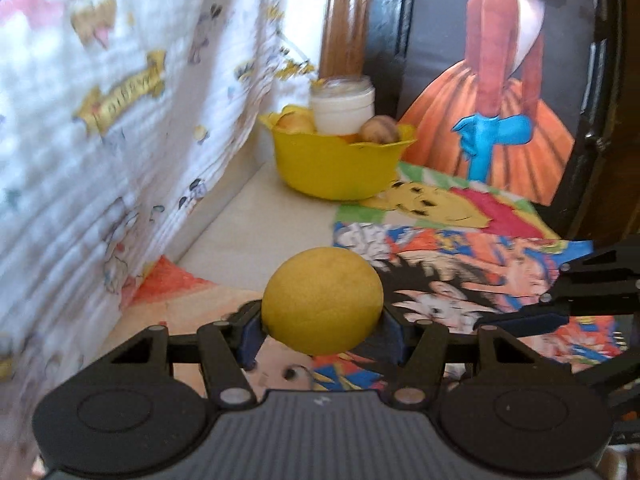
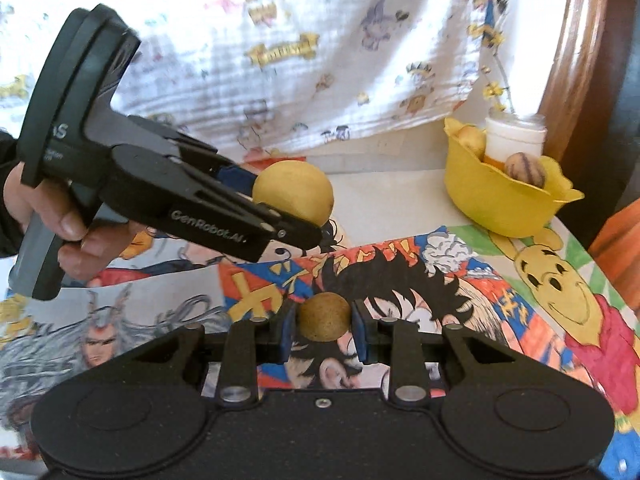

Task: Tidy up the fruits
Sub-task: 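Grasp the lemon with the left tool while the right tool grasps the small brown fruit, then carry the lemon and small brown fruit over the metal tray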

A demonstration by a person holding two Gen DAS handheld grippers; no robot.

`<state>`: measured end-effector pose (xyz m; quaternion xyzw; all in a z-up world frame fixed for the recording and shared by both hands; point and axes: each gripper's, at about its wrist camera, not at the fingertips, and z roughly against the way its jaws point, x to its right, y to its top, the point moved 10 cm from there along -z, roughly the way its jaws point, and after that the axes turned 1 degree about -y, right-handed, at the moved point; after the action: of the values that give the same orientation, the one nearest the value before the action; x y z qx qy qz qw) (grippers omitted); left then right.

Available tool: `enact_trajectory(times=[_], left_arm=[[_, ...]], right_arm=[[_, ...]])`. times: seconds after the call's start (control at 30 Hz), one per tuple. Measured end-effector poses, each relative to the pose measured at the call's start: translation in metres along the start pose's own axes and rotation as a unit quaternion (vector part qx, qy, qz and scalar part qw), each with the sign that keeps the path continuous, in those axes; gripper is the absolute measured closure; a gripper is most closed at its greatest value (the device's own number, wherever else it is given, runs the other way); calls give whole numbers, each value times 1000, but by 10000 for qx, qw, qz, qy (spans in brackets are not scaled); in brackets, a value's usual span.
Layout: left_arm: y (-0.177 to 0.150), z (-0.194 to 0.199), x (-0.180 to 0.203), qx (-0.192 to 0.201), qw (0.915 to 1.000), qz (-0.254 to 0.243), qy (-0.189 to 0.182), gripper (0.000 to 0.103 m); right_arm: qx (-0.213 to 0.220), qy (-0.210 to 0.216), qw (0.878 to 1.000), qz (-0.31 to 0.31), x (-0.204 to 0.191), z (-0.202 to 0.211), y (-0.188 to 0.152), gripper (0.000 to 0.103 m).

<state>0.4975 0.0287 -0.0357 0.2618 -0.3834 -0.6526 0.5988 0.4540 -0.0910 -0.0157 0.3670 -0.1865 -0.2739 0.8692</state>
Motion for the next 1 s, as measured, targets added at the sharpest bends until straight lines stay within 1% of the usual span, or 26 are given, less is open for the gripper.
enact_trajectory(times=[0.23, 0.5, 0.67, 1.0], left_arm=[[-6, 52, 35, 244, 9994, 107, -202, 39], [-24, 111, 76, 449, 9982, 107, -394, 39], [-44, 139, 99, 508, 9972, 113, -542, 39], [-94, 171, 129, 549, 9956, 132, -742, 39]], right_arm=[[207, -216, 9994, -183, -9, 64, -16, 72], [457, -469, 9968, -458, -26, 130, -45, 72], [610, -589, 9952, -493, -41, 158, -64, 72], [810, -702, 9930, -486, -75, 186, -99, 72]])
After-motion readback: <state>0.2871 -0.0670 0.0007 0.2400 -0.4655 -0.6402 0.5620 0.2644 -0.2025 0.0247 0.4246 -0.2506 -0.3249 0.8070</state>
